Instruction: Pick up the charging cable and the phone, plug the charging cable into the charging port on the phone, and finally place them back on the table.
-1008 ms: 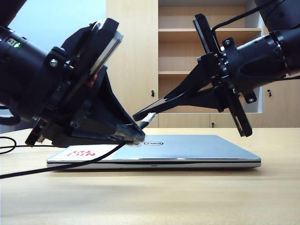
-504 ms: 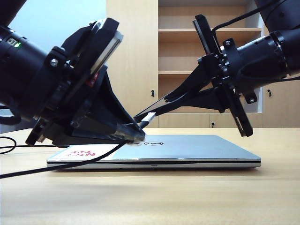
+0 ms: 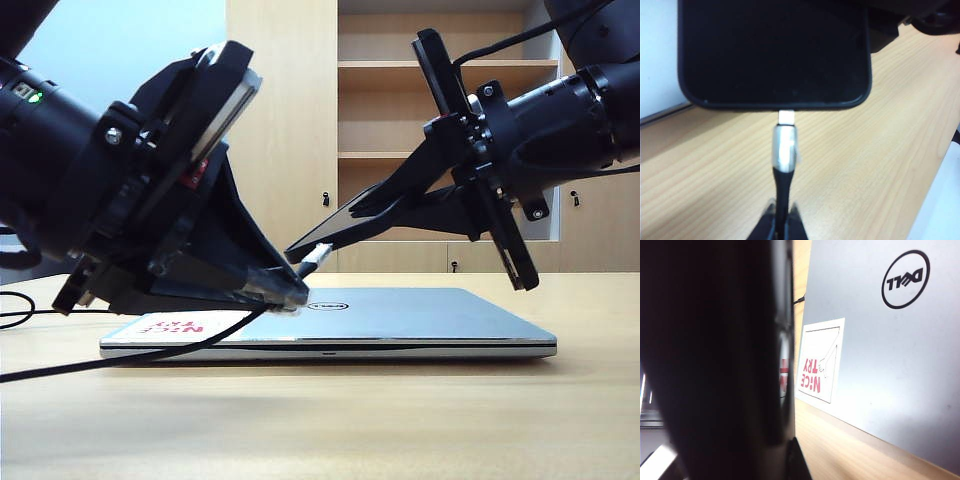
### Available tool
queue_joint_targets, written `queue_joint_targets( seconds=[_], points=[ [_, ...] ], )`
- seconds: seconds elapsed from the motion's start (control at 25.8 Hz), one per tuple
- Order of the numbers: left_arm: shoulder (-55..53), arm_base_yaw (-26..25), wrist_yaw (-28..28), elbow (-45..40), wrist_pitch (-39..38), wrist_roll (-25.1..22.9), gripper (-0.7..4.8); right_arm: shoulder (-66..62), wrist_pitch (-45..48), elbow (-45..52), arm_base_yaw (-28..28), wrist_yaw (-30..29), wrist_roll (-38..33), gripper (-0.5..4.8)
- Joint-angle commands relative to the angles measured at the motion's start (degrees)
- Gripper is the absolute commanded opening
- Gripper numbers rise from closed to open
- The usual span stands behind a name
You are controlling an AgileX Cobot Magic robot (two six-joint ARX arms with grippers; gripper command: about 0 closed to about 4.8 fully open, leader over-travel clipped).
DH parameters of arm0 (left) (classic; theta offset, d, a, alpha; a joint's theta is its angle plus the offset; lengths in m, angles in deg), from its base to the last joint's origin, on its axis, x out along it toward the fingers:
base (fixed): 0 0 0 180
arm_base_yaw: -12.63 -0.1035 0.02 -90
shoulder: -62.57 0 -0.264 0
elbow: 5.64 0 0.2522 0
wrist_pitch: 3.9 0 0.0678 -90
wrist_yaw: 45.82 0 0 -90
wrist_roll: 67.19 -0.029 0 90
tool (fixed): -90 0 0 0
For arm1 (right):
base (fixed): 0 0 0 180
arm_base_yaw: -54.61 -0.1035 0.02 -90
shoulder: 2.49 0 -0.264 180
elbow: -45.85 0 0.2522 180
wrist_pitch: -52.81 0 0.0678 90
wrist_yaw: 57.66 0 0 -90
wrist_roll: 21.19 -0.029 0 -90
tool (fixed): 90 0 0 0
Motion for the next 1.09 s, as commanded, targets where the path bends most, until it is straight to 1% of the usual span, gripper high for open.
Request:
queue_joint_targets(
  seconds=[0.04, 0.16, 0.54, 0.78, 1.09],
  points=[
    [0.17, -0.11, 0.04, 0.33, 0.74, 0.09, -0.06, 0.5, 2.25, -0.31, -0.07, -1.22, 0.83, -0.05],
    [0.17, -0.11, 0.04, 0.33, 1.22, 1.11, -0.06, 0.5, 2.25, -0.31, -0.31, -1.25, 1.55, -0.05],
    [0.17, -0.13, 0.07, 0.33, 2.51, 1.11, -0.06, 0.5, 2.23, -0.31, -0.92, -0.79, 2.14, -0.05],
    [0.17, -0.13, 0.07, 0.33, 2.91, 1.09, -0.06, 0.5, 0.09, -0.31, -0.94, -1.53, 6.99, -0.05],
    [0.17, -0.13, 0.04, 0.33, 2.93, 1.09, -0.06, 0.5, -1.09, -0.33, -0.94, -2.75, 5.95, -0.05]
  ],
)
